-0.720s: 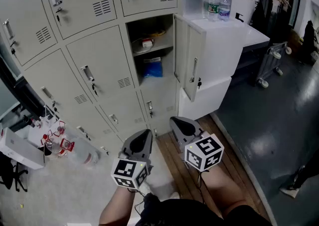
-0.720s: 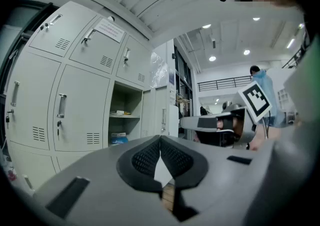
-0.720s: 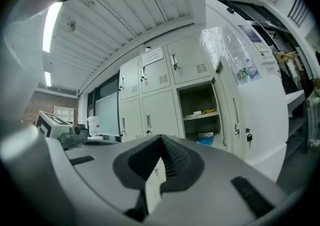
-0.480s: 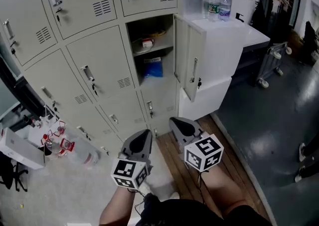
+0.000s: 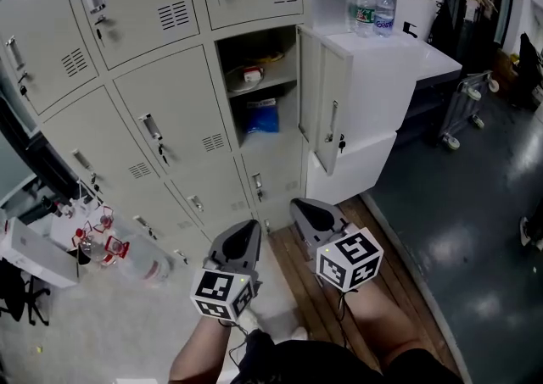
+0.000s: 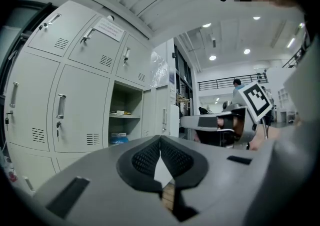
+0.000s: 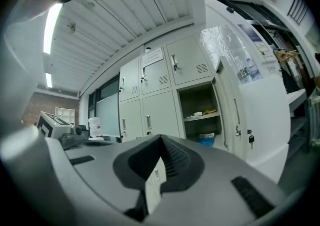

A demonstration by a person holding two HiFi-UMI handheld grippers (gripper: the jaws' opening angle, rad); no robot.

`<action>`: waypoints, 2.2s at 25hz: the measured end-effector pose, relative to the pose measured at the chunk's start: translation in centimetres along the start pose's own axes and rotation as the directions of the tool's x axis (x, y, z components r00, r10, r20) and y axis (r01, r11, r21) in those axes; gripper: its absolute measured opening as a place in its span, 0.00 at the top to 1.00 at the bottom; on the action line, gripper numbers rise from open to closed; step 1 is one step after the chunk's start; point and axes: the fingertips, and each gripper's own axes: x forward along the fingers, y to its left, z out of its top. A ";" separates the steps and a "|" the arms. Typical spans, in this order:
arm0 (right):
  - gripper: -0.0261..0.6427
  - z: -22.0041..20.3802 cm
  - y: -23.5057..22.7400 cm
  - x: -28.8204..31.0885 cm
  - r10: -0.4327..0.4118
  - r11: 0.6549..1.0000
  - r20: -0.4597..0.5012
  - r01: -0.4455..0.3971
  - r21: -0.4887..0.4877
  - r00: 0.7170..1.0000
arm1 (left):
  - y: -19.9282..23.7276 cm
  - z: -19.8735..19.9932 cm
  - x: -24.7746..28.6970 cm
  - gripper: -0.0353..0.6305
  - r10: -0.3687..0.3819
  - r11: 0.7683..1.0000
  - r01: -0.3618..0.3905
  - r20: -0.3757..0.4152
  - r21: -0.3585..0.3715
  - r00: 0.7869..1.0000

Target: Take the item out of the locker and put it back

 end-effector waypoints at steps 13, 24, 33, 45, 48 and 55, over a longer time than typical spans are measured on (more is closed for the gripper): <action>0.96 1.8 -0.2 4.8 -0.012 1.000 0.003 0.012 -0.027 1.000 | 4.1 1.4 1.8 0.94 -0.024 1.000 0.024 0.021 0.007 0.999; 0.96 3.6 -1.0 11.1 -0.061 0.997 0.005 0.061 -0.050 0.998 | 9.7 2.8 5.0 0.94 -0.081 0.997 0.081 0.037 0.002 0.996; 0.96 4.0 -2.4 15.8 -0.124 0.991 -0.002 0.124 -0.039 0.992 | 13.6 3.4 7.5 0.94 -0.146 0.989 0.146 0.041 0.006 0.988; 0.96 5.3 -2.4 21.9 -0.206 0.977 0.022 0.207 -0.046 0.978 | 18.8 4.2 8.9 0.94 -0.227 0.974 0.226 0.041 0.029 0.973; 0.96 5.7 -2.4 22.9 -0.226 0.973 0.032 0.227 -0.046 0.974 | 19.5 4.4 8.9 0.94 -0.245 0.969 0.243 0.042 0.039 0.969; 0.96 6.1 -1.9 24.1 -0.250 0.967 0.029 0.251 -0.047 0.968 | 20.4 4.8 8.2 0.94 -0.266 0.964 0.265 0.048 0.030 0.963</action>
